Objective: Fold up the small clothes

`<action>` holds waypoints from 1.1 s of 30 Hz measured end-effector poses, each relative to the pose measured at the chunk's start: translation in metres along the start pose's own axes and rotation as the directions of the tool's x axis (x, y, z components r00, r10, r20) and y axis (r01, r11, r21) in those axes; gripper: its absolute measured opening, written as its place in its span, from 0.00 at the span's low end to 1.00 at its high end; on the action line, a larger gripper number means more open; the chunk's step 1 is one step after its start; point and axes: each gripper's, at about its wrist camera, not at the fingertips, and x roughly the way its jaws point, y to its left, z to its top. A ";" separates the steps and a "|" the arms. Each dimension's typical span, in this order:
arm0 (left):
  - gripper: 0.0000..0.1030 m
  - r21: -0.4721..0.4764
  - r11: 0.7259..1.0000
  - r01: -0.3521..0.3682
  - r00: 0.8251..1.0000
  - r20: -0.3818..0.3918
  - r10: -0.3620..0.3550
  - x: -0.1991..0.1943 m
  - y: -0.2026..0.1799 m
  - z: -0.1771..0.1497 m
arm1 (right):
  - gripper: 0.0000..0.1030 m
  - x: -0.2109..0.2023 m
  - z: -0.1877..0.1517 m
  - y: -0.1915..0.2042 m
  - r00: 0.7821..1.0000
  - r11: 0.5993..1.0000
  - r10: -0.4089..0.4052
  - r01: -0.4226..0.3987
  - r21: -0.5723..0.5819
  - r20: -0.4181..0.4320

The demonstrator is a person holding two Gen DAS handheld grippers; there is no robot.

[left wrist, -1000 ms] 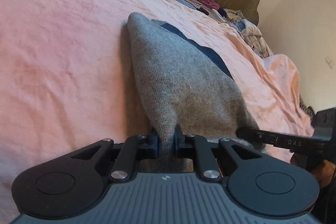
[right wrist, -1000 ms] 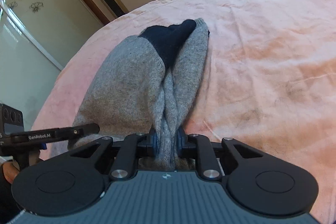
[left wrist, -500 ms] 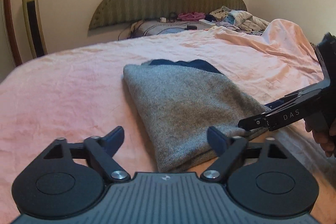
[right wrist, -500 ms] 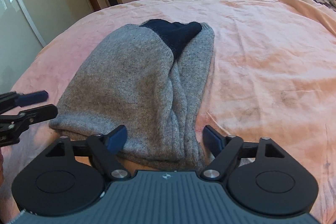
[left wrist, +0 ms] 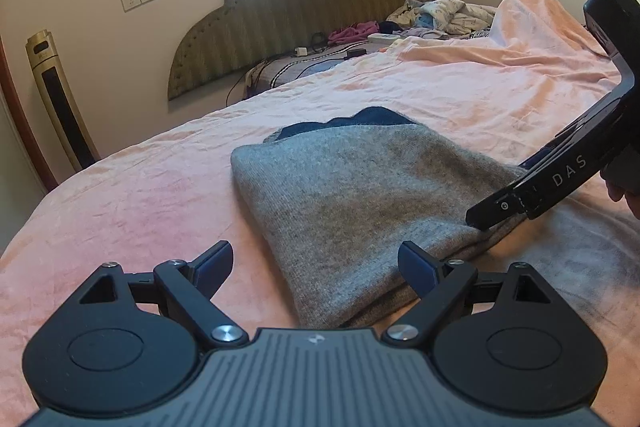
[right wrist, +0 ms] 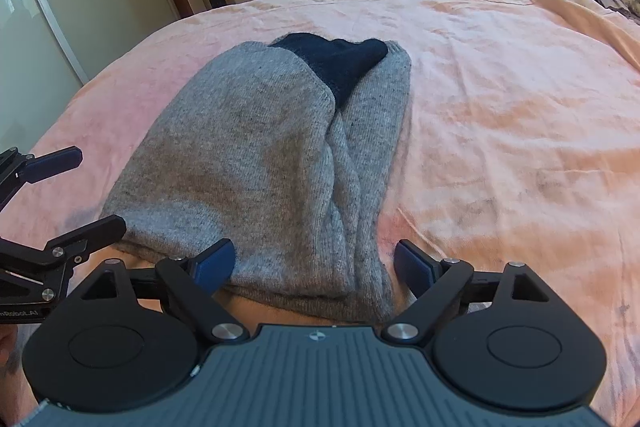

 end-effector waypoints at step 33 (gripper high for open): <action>0.43 0.157 0.985 0.077 0.997 -0.012 -0.076 0.033 -0.037 0.000 | 0.52 0.065 0.115 -0.042 0.995 0.960 0.100 -0.099 0.260 0.009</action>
